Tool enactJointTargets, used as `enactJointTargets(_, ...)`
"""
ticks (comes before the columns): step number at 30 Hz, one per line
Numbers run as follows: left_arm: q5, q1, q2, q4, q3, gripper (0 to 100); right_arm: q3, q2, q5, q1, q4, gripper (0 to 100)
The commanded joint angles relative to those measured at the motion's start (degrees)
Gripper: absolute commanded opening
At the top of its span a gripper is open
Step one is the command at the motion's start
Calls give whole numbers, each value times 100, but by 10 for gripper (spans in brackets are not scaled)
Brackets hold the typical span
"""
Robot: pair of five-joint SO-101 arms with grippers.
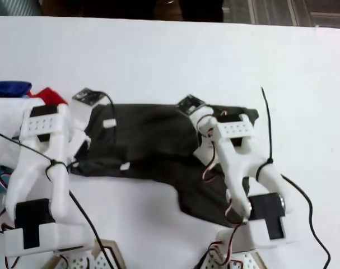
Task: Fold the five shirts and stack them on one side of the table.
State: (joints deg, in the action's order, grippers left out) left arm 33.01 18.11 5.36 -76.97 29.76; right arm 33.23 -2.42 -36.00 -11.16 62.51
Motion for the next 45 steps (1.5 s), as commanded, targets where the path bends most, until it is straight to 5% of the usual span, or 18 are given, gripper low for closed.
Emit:
enactJointTargets(1, -53, -70, 229, -18, -22, 28, -211, -892, 79, 31, 312, 19)
enactJointTargets(15, -53, -185, 237, -44, -75, 28, -70, -2404, 70, -66, 2220, 19)
enactJointTargets(28, -18, -888, 220, -738, -391, 28, 1837, -2387, 70, -479, 857, 21)
enactJointTargets(35, -316, -1354, 220, 352, 92, 28, 1213, -2422, 70, -479, 1886, 214)
enactJointTargets(40, -211, -1389, 211, 1468, 1121, 28, -70, -2422, 123, -435, 2756, 211)
enactJointTargets(45, 325, -1354, 211, 2022, 1719, 26, -448, -2352, 334, -207, 1974, 211)
